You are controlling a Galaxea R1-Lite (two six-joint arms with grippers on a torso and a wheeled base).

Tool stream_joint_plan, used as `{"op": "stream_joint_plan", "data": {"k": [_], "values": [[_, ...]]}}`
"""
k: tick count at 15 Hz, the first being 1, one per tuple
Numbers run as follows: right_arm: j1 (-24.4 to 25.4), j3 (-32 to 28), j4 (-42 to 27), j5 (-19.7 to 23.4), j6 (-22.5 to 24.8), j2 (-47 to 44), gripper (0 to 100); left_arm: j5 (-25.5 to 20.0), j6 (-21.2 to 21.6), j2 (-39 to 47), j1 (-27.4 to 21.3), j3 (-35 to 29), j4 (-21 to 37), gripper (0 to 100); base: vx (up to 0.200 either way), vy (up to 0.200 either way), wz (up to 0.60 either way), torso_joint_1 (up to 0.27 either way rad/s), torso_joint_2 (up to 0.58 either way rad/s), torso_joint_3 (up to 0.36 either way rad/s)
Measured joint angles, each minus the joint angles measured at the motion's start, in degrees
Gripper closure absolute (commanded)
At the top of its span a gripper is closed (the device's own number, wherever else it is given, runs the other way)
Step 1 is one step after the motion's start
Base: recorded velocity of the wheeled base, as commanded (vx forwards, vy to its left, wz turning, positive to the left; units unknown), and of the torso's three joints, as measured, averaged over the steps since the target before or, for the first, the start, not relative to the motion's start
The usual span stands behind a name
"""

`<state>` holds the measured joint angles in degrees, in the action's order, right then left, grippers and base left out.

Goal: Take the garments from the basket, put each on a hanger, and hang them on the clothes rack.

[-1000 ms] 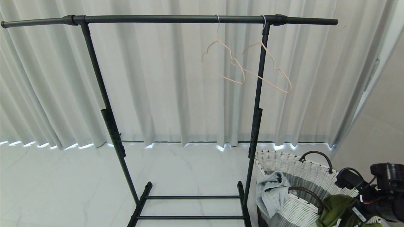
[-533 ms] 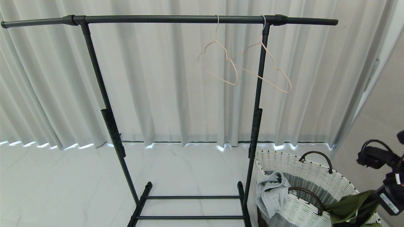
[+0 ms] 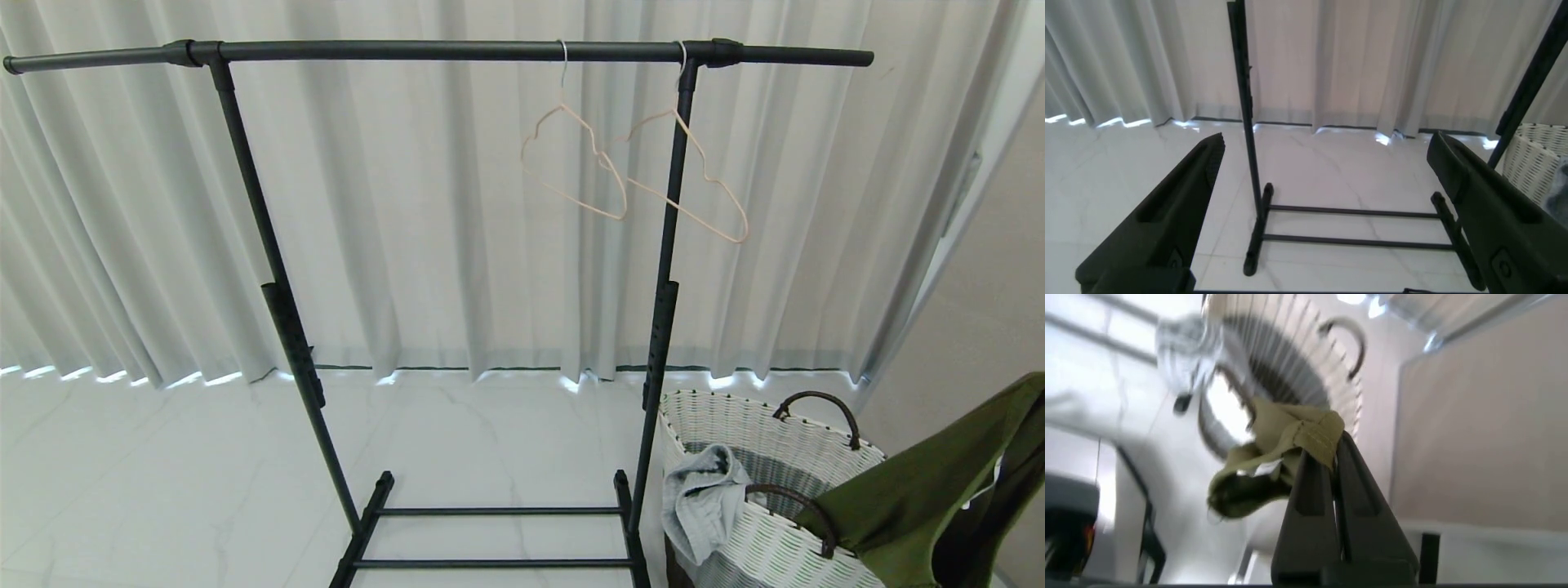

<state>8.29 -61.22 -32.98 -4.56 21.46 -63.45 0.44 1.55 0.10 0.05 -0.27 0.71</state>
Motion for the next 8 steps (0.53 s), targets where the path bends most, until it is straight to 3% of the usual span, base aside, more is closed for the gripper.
{"op": "stream_joint_plan", "data": {"k": [1,5,8], "values": [[0.2,-0.5,0.0,-0.1,0.0,0.6,100,0.0,0.1,0.0,0.0,0.0,0.0,0,0.0,0.0,0.0,0.0,0.0,0.0],[0.9,-1.1,0.0,-0.9,0.1,1.8,100,0.0,0.1,0.0,0.0,0.0,0.0,0,-0.2,0.0,0.0,0.005,0.0,0.001],[1.2,-1.2,0.0,-0.9,0.1,2.1,100,0.0,0.1,0.0,0.0,0.0,0.0,0,0.0,0.0,0.0,0.0,0.0,0.0]]}}
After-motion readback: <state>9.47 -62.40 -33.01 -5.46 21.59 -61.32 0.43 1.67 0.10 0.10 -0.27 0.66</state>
